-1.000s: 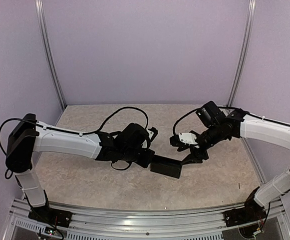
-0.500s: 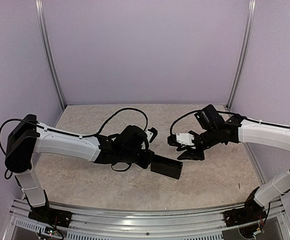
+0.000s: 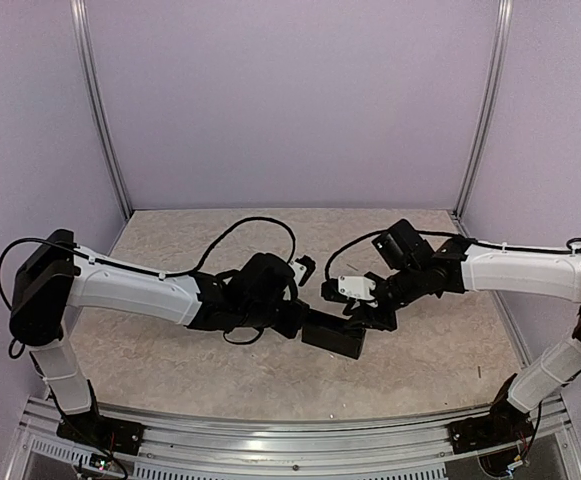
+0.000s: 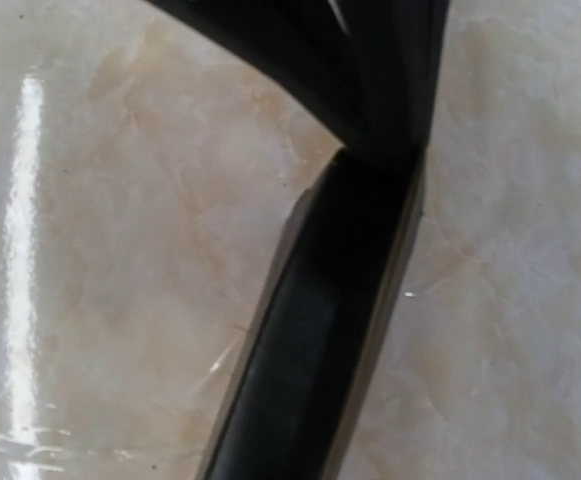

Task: Fold the paper box

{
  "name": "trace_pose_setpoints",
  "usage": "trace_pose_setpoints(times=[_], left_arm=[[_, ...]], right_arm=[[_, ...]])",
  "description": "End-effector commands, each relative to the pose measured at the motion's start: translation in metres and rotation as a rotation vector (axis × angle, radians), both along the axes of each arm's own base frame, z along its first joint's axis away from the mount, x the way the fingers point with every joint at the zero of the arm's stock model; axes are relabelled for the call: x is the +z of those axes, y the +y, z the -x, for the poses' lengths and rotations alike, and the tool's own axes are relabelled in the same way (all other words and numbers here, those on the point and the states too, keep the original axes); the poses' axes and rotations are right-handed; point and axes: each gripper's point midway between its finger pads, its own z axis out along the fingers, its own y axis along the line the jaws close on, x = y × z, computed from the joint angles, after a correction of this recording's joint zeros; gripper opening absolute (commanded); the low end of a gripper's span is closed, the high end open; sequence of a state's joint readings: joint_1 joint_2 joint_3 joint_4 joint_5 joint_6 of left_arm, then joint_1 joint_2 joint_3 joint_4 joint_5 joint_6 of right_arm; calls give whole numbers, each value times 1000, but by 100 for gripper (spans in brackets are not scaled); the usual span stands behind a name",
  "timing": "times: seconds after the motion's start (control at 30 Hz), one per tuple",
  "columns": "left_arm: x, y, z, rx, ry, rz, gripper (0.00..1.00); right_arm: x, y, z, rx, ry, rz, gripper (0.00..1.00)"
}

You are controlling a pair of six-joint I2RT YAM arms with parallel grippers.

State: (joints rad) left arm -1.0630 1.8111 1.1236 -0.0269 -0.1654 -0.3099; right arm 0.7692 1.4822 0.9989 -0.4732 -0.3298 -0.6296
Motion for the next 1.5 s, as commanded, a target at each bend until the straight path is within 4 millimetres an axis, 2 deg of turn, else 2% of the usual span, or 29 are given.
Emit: trace_pose_setpoints(times=[0.0,0.23,0.43,0.57,0.8,0.9,1.03,1.07,1.23,1.4,1.47], left_arm=[[-64,33,31,-28,126,-201,0],[-65,35,32,-23,126,-199,0],[-66,34,34,-24,125,-197,0],[-67,37,35,-20,123,-202,0],[-75,43,51,-48,123,-221,0],[-75,46,60,-68,105,-236,10],[-53,48,68,-95,49,-191,19],[-39,48,68,-98,28,-155,21],[5,53,63,-108,-10,-21,29],[26,54,58,-138,23,102,31],[27,58,54,-126,36,128,31]], right_arm=[[-5,5,-3,-18,-1,18,28],[-8,10,2,-4,-50,35,19],[-16,14,12,31,-176,106,8],[-21,16,18,52,-253,146,5],[-25,16,23,63,-304,184,4],[-27,15,26,73,-301,188,5],[-28,14,28,82,-300,187,4],[-28,14,28,84,-303,187,4],[-29,14,28,84,-308,190,4],[-26,16,28,89,-307,183,4],[-29,16,30,99,-299,186,5]])
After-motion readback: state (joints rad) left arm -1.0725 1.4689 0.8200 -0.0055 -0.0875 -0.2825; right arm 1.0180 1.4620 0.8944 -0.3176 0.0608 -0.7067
